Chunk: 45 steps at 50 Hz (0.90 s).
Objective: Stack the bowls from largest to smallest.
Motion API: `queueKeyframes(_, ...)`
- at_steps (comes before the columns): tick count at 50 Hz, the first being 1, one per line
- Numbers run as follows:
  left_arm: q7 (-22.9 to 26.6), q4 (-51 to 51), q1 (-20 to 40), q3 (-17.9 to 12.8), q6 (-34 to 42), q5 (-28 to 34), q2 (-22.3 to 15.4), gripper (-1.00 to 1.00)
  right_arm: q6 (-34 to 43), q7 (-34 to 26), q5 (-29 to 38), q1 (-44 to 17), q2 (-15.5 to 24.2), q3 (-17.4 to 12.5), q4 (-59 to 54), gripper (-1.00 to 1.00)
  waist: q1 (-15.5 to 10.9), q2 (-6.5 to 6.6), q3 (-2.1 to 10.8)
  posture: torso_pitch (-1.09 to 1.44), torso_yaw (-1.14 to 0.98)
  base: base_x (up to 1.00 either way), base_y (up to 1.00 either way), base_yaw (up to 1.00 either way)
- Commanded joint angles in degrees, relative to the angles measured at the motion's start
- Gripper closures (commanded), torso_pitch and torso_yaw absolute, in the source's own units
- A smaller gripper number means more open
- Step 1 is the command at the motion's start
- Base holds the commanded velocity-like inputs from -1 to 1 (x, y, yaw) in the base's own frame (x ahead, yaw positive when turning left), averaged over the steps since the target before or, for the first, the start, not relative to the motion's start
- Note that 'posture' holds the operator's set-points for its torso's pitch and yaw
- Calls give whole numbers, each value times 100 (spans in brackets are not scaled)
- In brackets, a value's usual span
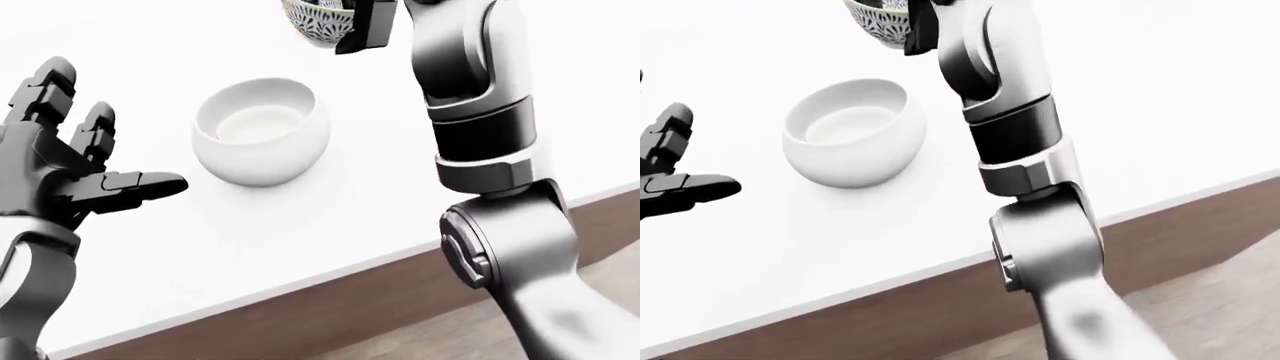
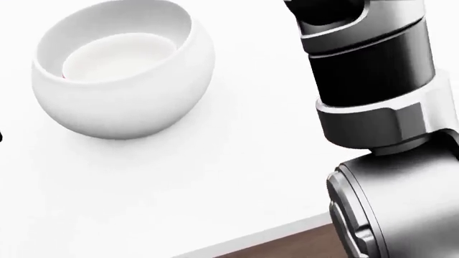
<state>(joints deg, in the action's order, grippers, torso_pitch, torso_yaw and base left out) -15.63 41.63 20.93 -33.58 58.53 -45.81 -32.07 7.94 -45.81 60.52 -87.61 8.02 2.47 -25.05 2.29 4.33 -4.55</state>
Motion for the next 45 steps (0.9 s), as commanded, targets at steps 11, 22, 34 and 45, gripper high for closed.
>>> queueKeyframes(11, 31, -34, -70, -445, -305, -309, -333, -100, -204, 1162, -88, -641, -616, 96, -941, 100, 12, 88, 166, 0, 0, 0, 0, 0)
queueKeyframes(22, 0, -66, -127, -454, -384, -383, -395, -100, -303, 1591, -246, -848, -926, 157, -1574, 100, 14, 113, 175, 0, 0, 0, 0, 0)
queueKeyframes(34, 69, -135, -146, -416, -455, -309, -415, -100, -556, 1878, -425, -745, -1178, 231, -1992, 100, 21, 138, 184, 0, 0, 0, 0, 0)
queueKeyframes(45, 37, -179, -122, -382, -482, -317, -416, -100, -739, 1922, -441, -458, -1366, 313, -2030, 100, 15, 140, 191, 0, 0, 0, 0, 0)
